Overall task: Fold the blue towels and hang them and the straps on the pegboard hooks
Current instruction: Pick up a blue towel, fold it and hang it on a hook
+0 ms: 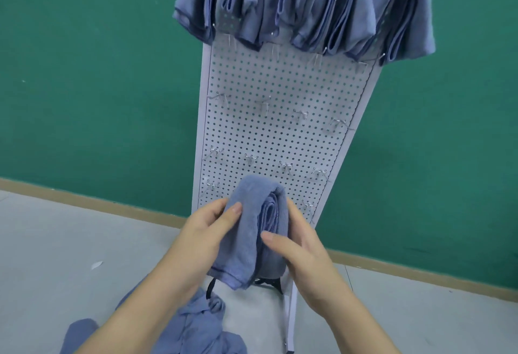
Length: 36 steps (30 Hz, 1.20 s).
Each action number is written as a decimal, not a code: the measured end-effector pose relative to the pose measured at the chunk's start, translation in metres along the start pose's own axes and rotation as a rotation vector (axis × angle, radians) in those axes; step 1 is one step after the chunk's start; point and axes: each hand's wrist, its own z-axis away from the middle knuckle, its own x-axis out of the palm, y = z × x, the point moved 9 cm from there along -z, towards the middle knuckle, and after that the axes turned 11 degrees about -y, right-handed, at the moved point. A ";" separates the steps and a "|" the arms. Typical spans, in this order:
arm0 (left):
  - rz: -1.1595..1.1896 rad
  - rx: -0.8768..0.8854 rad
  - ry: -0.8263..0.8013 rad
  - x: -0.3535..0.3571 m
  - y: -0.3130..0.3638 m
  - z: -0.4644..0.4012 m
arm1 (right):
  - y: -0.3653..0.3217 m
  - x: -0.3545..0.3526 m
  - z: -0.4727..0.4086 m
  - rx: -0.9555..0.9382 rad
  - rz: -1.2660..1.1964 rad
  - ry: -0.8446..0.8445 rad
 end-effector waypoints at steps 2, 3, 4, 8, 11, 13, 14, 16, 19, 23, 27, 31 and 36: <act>0.003 -0.030 -0.032 0.010 0.003 -0.005 | -0.009 -0.008 0.001 -0.021 0.079 0.093; -0.015 -0.034 -0.039 0.013 0.007 -0.007 | -0.012 -0.011 0.000 -0.025 0.095 0.128; -0.028 -0.031 -0.039 0.017 0.012 -0.009 | -0.017 -0.013 0.000 -0.033 0.106 0.151; -0.064 0.000 -0.069 0.027 0.046 -0.019 | -0.047 -0.018 -0.006 -0.067 0.118 0.208; -0.102 0.019 -0.088 0.031 0.075 -0.026 | -0.078 -0.023 -0.014 -0.097 0.177 0.252; -0.122 0.027 -0.101 0.034 0.095 -0.030 | -0.102 -0.028 -0.019 -0.113 0.223 0.275; -0.126 0.029 -0.117 0.037 0.105 -0.031 | -0.114 -0.030 -0.021 -0.124 0.252 0.281; -0.114 0.035 -0.146 0.041 0.124 -0.033 | -0.139 -0.030 -0.025 -0.146 0.312 0.277; -0.059 0.062 -0.160 0.046 0.153 -0.036 | -0.173 -0.028 -0.028 -0.197 0.384 0.255; 0.063 0.117 -0.154 0.044 0.187 -0.037 | -0.206 -0.024 -0.031 -0.241 0.451 0.207; 0.282 0.134 -0.222 0.042 0.215 -0.032 | -0.219 -0.017 -0.036 -0.225 0.482 0.114; 0.329 0.134 -0.255 0.038 0.236 -0.031 | -0.230 -0.005 -0.047 -0.286 0.516 0.153; 0.284 0.150 -0.247 0.020 0.257 -0.028 | -0.248 0.010 -0.066 -0.360 0.554 0.232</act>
